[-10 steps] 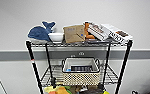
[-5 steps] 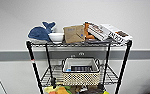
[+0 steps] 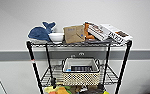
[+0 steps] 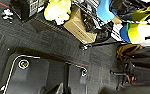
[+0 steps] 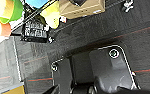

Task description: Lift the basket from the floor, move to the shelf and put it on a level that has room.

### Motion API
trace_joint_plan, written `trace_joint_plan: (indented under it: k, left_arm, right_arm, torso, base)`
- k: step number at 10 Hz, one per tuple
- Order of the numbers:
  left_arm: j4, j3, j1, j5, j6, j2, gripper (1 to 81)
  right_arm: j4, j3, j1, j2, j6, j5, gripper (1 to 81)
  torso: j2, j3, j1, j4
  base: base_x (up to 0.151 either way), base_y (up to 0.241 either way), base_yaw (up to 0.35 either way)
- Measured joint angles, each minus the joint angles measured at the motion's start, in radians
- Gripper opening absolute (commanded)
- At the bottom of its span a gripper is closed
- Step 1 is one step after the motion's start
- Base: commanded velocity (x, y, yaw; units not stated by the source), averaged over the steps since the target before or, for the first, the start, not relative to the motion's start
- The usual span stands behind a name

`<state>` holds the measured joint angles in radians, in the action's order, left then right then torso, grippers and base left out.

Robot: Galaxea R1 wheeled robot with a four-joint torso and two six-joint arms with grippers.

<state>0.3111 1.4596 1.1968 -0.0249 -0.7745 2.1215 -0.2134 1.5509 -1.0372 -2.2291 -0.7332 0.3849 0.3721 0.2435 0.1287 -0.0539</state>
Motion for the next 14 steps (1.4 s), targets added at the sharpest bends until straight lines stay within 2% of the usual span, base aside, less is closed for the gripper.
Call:
trace_joint_plan:
  k: [4, 6, 9, 14]
  left_arm:
    - [0.084, 0.203, 0.082, 0.033, 0.003, 0.169, 81.1]
    - [0.113, 0.29, 0.13, 0.05, 0.002, 0.244, 81.1]
    - [0.131, 0.444, 0.171, 0.096, 0.009, 0.321, 81.1]
    - [0.142, 0.704, 0.222, 0.125, 0.017, 0.504, 81.1]
  right_arm:
    - [-0.078, 0.216, -0.097, -0.115, 0.004, -0.042, 81.1]
    - [-0.127, 0.321, -0.141, -0.202, 0.006, -0.089, 81.1]
    - [-0.185, 0.468, -0.203, -0.305, 0.007, -0.131, 81.1]
    - [-0.265, 0.714, -0.269, -0.497, 0.007, -0.157, 81.1]
  torso:
    - [0.0, 0.0, -0.001, 0.0]
    - [0.0, 0.0, -0.001, 0.0]
    - [0.0, 0.0, -0.001, 0.0]
    - [0.001, -0.001, -0.002, 0.0]
  base:
    - [0.0, 0.0, 0.0]
    - [0.0, 0.0, 0.0]
    - [0.0, 0.0, 0.0]
    - [0.0, 0.0, 0.0]
